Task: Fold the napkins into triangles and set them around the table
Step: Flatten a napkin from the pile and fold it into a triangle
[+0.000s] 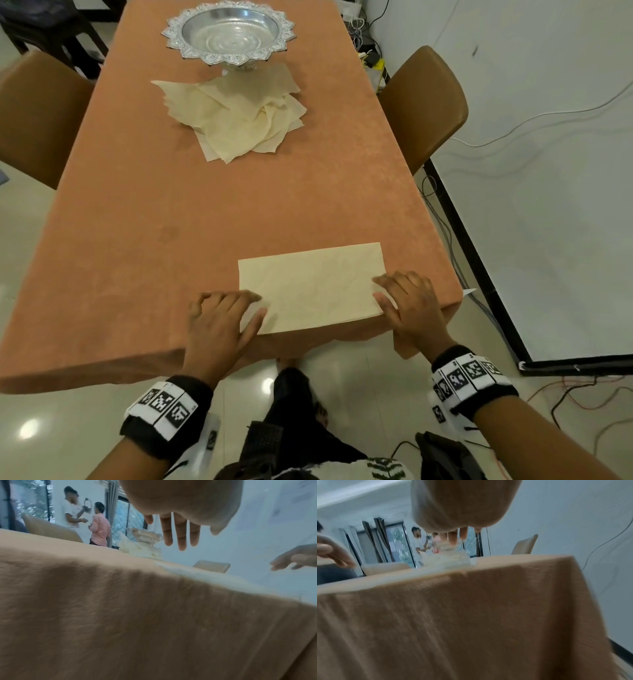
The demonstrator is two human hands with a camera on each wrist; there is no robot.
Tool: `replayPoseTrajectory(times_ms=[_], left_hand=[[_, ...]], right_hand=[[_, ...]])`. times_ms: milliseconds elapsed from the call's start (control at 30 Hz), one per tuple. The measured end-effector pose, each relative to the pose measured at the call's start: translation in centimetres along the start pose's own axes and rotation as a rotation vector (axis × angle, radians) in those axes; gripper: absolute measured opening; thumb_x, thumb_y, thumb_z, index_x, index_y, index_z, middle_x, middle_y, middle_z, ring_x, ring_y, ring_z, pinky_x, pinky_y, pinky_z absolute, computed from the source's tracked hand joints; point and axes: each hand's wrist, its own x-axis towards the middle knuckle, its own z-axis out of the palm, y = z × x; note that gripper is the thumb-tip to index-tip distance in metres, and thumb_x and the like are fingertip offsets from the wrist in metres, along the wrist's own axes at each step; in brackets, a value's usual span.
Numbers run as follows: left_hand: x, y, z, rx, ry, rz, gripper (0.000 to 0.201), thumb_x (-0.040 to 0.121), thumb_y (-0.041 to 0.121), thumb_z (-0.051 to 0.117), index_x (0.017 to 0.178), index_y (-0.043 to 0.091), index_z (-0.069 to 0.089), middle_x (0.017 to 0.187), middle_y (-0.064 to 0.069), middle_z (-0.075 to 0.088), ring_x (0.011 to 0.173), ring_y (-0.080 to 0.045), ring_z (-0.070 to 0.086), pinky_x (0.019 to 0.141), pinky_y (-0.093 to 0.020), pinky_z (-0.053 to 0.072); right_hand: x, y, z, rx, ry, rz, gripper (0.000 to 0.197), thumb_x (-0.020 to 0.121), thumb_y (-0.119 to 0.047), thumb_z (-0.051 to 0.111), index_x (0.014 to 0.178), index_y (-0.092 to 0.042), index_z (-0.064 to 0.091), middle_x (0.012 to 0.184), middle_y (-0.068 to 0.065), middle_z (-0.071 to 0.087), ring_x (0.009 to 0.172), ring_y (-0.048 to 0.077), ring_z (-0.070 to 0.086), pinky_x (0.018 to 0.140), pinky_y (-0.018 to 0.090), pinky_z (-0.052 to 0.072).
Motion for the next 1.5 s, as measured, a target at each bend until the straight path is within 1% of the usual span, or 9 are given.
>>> replayPoseTrajectory(times_ms=[100,200,333,500,700,867,967,1300,1500], left_hand=[[3.0,2.4,0.9,-0.099,-0.006,-0.096,0.038,0.094,0.041,0.035,0.114,0.024,0.064,0.114,0.006,0.067,0.104,-0.018,0.06,0.094,-0.041,0.034],[5.5,4.6,3.4,-0.109,-0.197,-0.157,0.056,0.092,0.044,0.024,0.133,0.018,0.053,0.139,-0.003,0.053,0.127,-0.024,0.049,0.105,-0.05,0.033],[5.9,4.7,6.8,-0.061,-0.409,-0.238,0.074,0.087,0.054,-0.004,0.153,0.023,0.012,0.161,0.001,0.008,0.148,-0.017,0.006,0.116,-0.05,0.004],[5.2,3.9,7.6,-0.046,-0.38,-0.261,0.071,0.089,0.057,-0.002,0.153,0.028,0.006,0.161,0.006,0.001,0.148,-0.016,-0.001,0.116,-0.047,-0.005],[5.1,3.9,7.6,-0.042,-0.374,-0.265,0.068,0.091,0.055,0.001,0.153,0.028,0.003,0.16,0.005,-0.001,0.148,-0.016,-0.003,0.116,-0.047,-0.005],[5.1,4.0,7.9,-0.032,-0.349,-0.264,0.067,0.093,0.056,0.007,0.153,0.027,0.01,0.16,0.005,0.005,0.148,-0.017,0.002,0.116,-0.048,-0.002],[5.1,3.9,8.0,-0.018,-0.348,-0.27,0.068,0.092,0.056,0.007,0.153,0.027,0.011,0.16,0.005,0.006,0.148,-0.017,0.004,0.116,-0.047,-0.001],[6.8,6.6,6.9,-0.064,-0.373,-0.28,0.07,0.089,0.049,-0.001,0.153,0.021,-0.001,0.159,0.002,-0.009,0.147,-0.015,-0.01,0.113,-0.047,-0.016],[7.6,8.8,8.8,-0.046,-0.445,-0.264,0.069,0.091,0.051,-0.002,0.153,0.023,0.001,0.161,0.005,-0.003,0.147,-0.012,-0.005,0.117,-0.047,-0.006]], right_hand=[[3.3,-2.9,1.6,0.099,-0.008,0.109,0.03,0.093,-0.026,0.04,0.106,-0.015,0.064,0.103,0.0,0.066,0.102,0.015,0.052,0.088,0.031,0.037],[6.5,-5.9,4.0,0.103,-0.153,0.155,0.037,0.093,-0.025,0.037,0.118,-0.013,0.061,0.12,0.004,0.063,0.115,0.02,0.054,0.099,0.036,0.04],[7.6,-8.0,7.0,0.058,-0.521,0.256,0.055,0.101,-0.038,0.024,0.15,-0.015,0.019,0.159,0.002,0.014,0.146,0.018,0.011,0.117,0.041,0.007],[5.6,-4.7,7.4,-0.055,-0.553,0.329,0.071,0.089,-0.057,-0.003,0.152,-0.023,-0.003,0.159,-0.007,-0.006,0.146,0.012,-0.005,0.113,0.039,-0.011],[5.1,0.6,4.3,-0.125,-0.524,0.577,0.065,0.099,-0.05,0.014,0.151,-0.015,-0.003,0.159,0.003,-0.006,0.146,0.019,-0.005,0.116,0.046,-0.005],[6.4,-7.8,7.1,0.034,-0.522,0.264,0.064,0.095,-0.049,0.007,0.15,-0.018,-0.005,0.158,-0.002,-0.005,0.145,0.013,-0.004,0.118,0.046,-0.001],[5.6,-7.0,8.0,-0.008,-0.553,0.289,0.065,0.094,-0.051,0.008,0.152,-0.02,0.007,0.159,-0.003,0.007,0.146,0.012,0.006,0.118,0.048,0.006],[4.4,-1.2,6.5,-0.049,-0.514,0.295,0.069,0.09,-0.052,0.003,0.152,-0.021,0.003,0.159,-0.004,0.002,0.146,0.013,0.003,0.114,0.04,-0.004],[4.0,-1.3,6.8,-0.065,-0.458,0.303,0.065,0.093,-0.049,0.01,0.152,-0.02,0.01,0.159,-0.004,0.009,0.146,0.012,0.009,0.114,0.04,-0.002]])
